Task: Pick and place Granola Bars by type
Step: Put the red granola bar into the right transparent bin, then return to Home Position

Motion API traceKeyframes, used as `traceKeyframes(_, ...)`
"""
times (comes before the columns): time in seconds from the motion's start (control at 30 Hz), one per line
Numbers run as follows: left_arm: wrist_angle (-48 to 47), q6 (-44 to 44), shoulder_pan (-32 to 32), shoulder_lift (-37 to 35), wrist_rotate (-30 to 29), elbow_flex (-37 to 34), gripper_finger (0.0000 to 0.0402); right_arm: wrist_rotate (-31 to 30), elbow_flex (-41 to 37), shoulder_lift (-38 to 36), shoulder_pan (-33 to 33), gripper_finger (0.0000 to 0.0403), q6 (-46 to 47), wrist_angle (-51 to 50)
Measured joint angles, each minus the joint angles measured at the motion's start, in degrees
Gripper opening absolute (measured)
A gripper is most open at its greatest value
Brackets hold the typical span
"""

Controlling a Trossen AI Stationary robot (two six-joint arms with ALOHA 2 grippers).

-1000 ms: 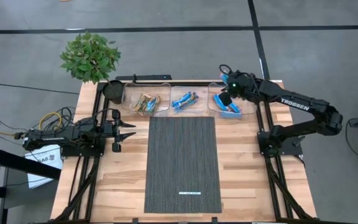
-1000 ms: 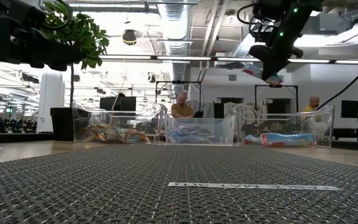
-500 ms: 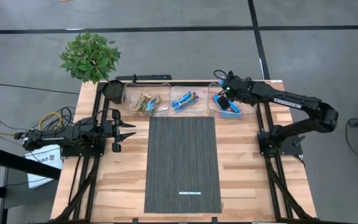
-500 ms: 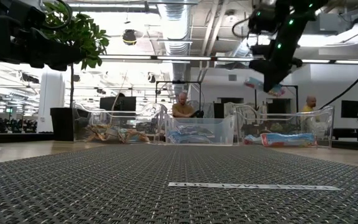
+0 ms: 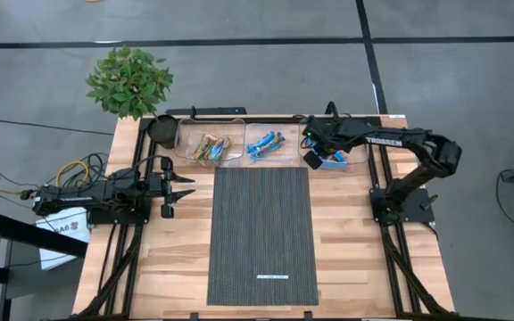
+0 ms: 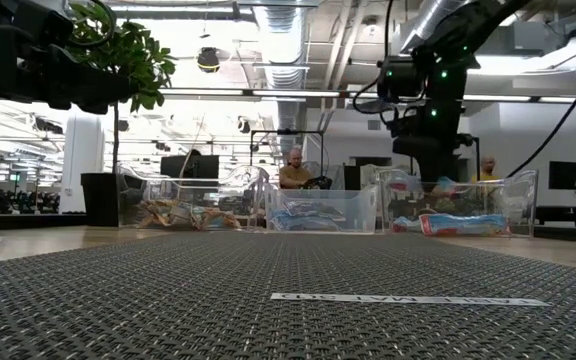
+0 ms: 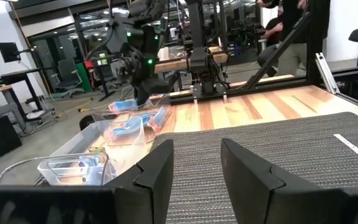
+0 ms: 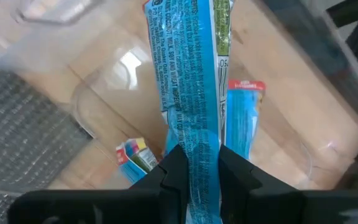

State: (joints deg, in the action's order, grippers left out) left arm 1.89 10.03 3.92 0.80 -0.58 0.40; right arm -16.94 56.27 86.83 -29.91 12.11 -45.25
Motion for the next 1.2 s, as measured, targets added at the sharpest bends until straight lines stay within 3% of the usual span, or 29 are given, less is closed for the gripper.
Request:
traceKeyframes(0.43,0.0,-0.1,0.0,0.0,0.0,0.0,0.0128,0.0,0.0,1.3,0.0,0.0056,0.0,-2.3)
traceKeyframes(0.83,0.0,0.2,0.0,0.0,0.0,0.0,0.0128,-0.3,0.0,1.0,0.2,0.0112,-0.1,-2.7)
traceKeyframes(1.0,0.0,0.3,0.0,0.0,0.0,0.0,0.0128,-0.3,0.0,-2.5,2.3,0.0127,-4.6,-2.7)
traceKeyframes(1.2,0.0,-0.1,0.0,0.0,0.0,0.0,0.0128,-0.4,0.0,-11.9,7.5,0.0132,-7.3,-2.6)
